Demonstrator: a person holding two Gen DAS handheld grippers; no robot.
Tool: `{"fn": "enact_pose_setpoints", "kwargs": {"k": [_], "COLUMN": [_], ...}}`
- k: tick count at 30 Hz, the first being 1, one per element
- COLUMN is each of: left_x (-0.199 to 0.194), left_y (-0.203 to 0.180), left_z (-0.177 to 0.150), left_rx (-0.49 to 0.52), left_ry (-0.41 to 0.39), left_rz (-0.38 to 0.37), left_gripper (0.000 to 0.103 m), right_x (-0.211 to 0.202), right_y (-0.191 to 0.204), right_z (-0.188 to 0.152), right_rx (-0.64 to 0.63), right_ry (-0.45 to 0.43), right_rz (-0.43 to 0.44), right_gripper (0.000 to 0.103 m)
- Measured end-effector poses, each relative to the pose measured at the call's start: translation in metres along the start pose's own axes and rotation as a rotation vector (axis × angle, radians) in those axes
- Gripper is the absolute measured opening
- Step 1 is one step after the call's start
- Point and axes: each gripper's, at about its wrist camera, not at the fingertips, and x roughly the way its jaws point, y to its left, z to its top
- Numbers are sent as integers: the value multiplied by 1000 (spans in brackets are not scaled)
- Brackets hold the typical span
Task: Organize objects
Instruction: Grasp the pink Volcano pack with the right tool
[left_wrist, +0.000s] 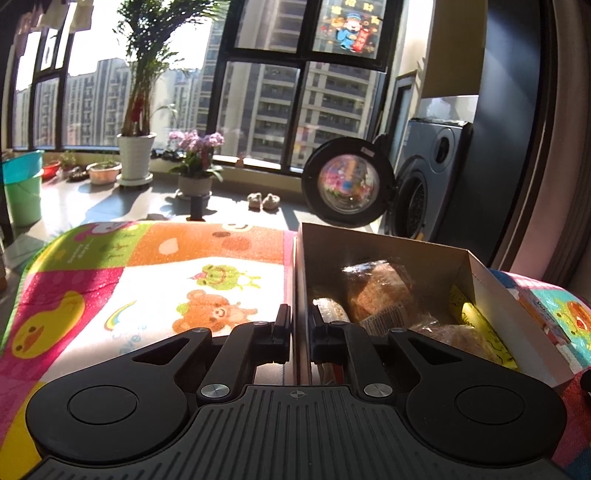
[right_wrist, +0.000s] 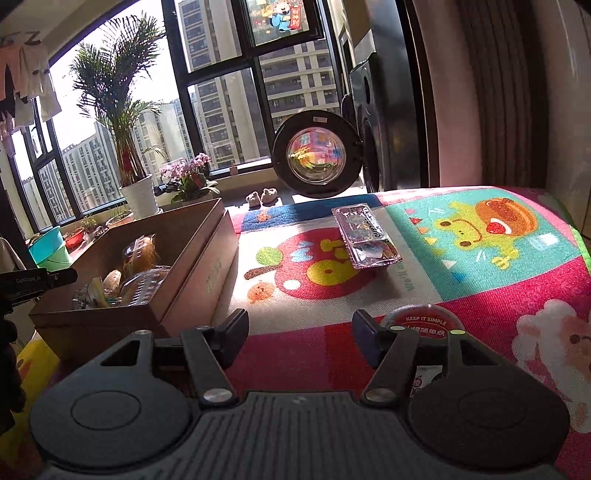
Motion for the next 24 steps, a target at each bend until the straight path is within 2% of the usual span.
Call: {"fn": "enact_pose_setpoints", "kwargs": {"k": [2, 3, 8, 13, 19, 22, 24], "left_x": [0, -1, -2, -3, -4, -4, -5], "left_y": [-2, -5, -18, -13, -8, -6, -5], "left_z": [-1, -2, -7, -6, -5, -4, -3], "left_rx": [14, 39, 125, 89, 62, 48, 41], "left_ry": [-1, -5, -27, -27, -26, -18, -12], "left_rz": [10, 22, 77, 59, 41, 31, 23], "left_gripper": [10, 10, 9, 9, 9, 10, 10], "right_x": [-3, -4, 2, 6, 6, 10, 20], "right_y": [-3, -3, -2, 0, 5, 6, 3], "right_z": [2, 2, 1, -1, 2, 30, 56], "right_rx": [9, 11, 11, 6, -12, -90, -131], "right_ry": [-20, -31, 0, 22, 41, 87, 102], "right_rz": [37, 43, 52, 45, 20, 33, -16], "right_gripper": [63, 67, 70, 79, 79, 79, 79]}}
